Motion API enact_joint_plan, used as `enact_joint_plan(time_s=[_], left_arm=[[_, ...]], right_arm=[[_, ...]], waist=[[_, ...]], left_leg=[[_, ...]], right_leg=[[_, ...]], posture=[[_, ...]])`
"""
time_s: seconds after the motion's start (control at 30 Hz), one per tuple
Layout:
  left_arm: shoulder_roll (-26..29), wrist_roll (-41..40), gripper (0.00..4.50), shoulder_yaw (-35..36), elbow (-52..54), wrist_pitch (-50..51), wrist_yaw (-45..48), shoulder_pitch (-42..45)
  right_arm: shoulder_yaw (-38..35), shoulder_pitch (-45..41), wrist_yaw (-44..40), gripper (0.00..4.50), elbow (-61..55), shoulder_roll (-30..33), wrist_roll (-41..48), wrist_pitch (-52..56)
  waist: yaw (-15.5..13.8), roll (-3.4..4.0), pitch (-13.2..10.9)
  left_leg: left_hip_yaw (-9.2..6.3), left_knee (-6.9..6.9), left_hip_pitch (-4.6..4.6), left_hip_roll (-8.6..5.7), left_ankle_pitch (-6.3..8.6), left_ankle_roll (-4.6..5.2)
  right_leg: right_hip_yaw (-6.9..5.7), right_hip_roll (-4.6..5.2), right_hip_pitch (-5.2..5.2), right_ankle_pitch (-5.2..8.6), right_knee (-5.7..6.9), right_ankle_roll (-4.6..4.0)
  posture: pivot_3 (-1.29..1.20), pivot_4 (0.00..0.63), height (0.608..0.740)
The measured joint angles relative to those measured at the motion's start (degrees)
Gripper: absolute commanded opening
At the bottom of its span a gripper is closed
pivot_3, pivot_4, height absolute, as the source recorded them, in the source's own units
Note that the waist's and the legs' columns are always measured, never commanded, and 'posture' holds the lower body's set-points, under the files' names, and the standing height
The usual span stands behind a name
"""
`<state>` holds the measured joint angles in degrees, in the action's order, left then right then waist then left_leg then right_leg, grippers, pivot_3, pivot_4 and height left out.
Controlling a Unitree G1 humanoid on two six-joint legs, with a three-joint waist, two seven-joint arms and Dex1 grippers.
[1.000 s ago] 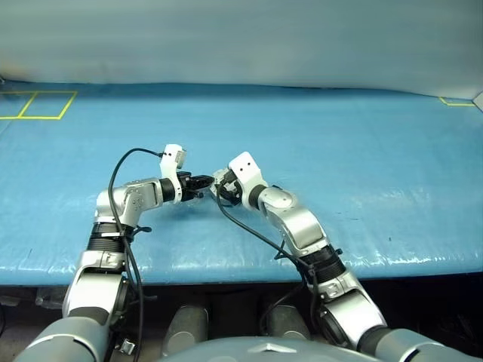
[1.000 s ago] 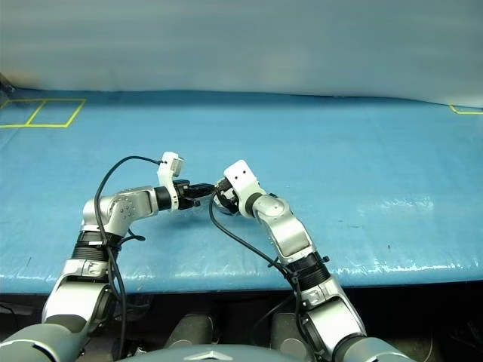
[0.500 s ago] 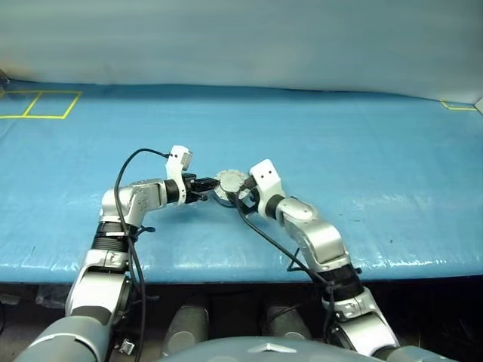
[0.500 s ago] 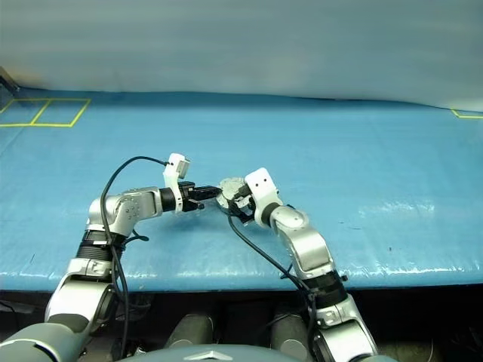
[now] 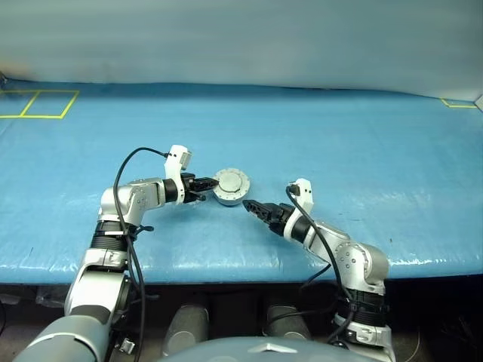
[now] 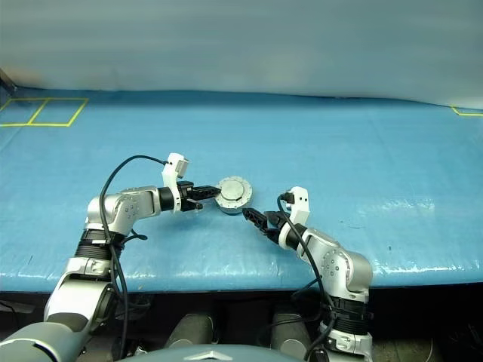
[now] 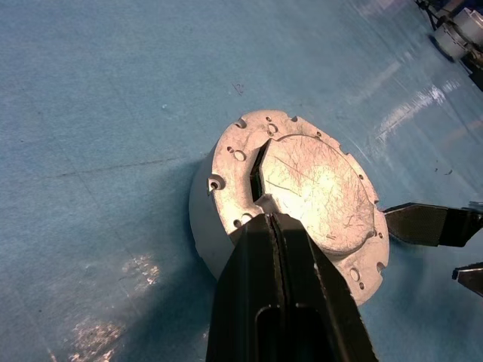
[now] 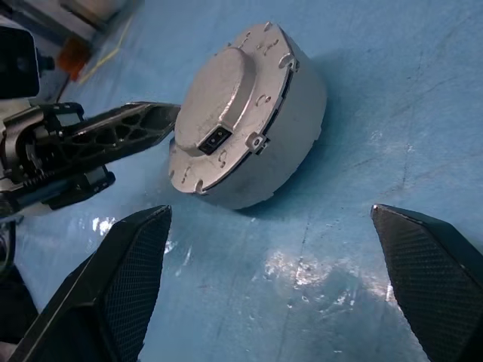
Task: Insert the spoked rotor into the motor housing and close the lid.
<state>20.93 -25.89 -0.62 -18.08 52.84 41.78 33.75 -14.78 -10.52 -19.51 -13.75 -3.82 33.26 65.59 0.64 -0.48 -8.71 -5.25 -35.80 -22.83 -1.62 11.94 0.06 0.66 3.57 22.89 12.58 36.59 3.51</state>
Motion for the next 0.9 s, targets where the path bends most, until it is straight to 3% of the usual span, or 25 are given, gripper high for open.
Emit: enact_joint_plan(time_s=[0.23,0.9], left_arm=[[0.3,0.0,0.0,0.1,0.5,-0.1,0.0,-0.4],[0.6,0.0,0.0,0.4,1.8,0.0,0.0,-1.3]], right_arm=[[-9.4,-5.4,10.9,4.48,5.5,-3.8,10.8,3.8],[-4.9,-6.9,21.6,4.48,15.3,-4.4,28.9,-7.6]], waist=[[0.1,0.09,-0.1],[0.6,0.18,-0.1]], left_leg=[[0.07,0.05,-0.04,0.03,0.0,0.01],[0.09,0.19,-0.02,0.03,0.0,0.02]], right_leg=[[0.02,-0.01,0.08,0.0,-0.01,-0.01],[0.02,-0.05,0.05,0.01,-0.13,-0.02]], posture=[[0.0,0.15,0.74],[0.0,0.15,0.74]])
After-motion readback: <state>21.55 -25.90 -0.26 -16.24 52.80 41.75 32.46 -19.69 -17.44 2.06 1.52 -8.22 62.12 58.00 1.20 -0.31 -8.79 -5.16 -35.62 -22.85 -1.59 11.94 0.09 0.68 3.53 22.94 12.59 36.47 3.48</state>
